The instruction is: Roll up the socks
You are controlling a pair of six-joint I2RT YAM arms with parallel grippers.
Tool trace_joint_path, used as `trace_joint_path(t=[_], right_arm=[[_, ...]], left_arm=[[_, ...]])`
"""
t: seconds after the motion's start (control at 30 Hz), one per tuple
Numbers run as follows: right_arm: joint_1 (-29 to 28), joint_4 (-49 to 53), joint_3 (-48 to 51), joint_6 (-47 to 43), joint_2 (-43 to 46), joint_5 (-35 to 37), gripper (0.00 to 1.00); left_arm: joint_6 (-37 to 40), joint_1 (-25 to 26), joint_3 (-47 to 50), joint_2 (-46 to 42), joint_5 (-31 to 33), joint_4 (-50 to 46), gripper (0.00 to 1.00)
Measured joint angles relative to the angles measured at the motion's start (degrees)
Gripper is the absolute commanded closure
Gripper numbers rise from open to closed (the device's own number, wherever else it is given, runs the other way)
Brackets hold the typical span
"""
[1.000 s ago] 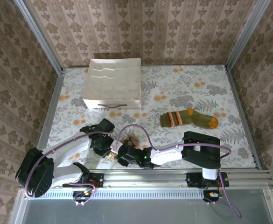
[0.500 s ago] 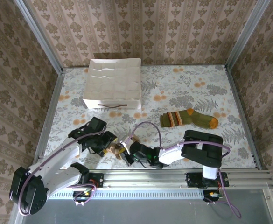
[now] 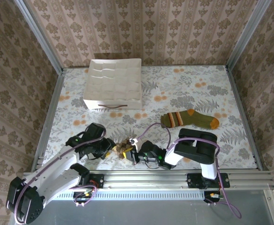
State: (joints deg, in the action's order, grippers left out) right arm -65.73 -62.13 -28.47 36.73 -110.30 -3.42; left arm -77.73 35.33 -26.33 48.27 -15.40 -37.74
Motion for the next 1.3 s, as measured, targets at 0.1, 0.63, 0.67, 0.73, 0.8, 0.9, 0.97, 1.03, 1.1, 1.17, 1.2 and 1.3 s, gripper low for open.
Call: trace_joint_path(t=[0.1,0.63,0.67,0.73,0.8,0.9,0.97,1.03,1.1,1.17,1.2,1.3], right_arm=[[0.59,-0.9,0.7,1.16,-0.09,-0.33,1.0],[2.8,-1.31,1.46,4.24,-0.07,-3.8,1.0],[2.93,-1.2,1.42,4.26,-0.07,-4.09,1.0],[3.23,-0.96,1.31,4.42,-0.07,-4.66,1.0],[3.63,-0.83,1.2,4.68,-0.07,-5.44,1.0],[4.2,-0.48,1.07,5.33,-0.09,-6.6,1.0],[4.5,-0.39,1.01,5.57,-0.09,-7.32,1.0],[4.72,-0.24,0.87,5.73,-0.13,-7.76,1.0],[4.83,-0.07,0.76,5.95,-0.2,-7.98,1.0],[5.01,0.04,0.66,6.05,-0.24,-8.39,1.0],[5.18,0.09,0.57,6.16,-0.31,-8.72,1.0],[5.6,0.42,0.39,6.6,-0.33,-9.44,1.0]], left_arm=[[0.0,1.18,0.52,0.79,0.11,1.42,0.5],[2.23,4.46,-1.07,4.2,3.61,4.57,0.39],[2.23,4.46,-1.16,3.56,3.74,4.81,0.39],[2.23,4.46,-1.16,3.3,3.82,5.11,0.39],[2.23,4.59,-1.16,3.82,3.82,5.49,0.38],[2.4,4.83,-1.16,4.98,3.67,6.73,0.38],[2.49,4.83,-1.16,6.29,3.56,7.85,0.39],[2.73,4.85,-1.16,8.35,3.21,9.2,0.4],[2.86,5.01,-1.16,10.64,2.97,10.84,0.42],[3.06,5.33,-1.16,12.74,2.8,12.33,0.45],[3.23,5.53,-1.16,13.73,2.73,12.98,0.47],[3.93,6.01,-1.16,17.07,2.51,15.28,0.55]])
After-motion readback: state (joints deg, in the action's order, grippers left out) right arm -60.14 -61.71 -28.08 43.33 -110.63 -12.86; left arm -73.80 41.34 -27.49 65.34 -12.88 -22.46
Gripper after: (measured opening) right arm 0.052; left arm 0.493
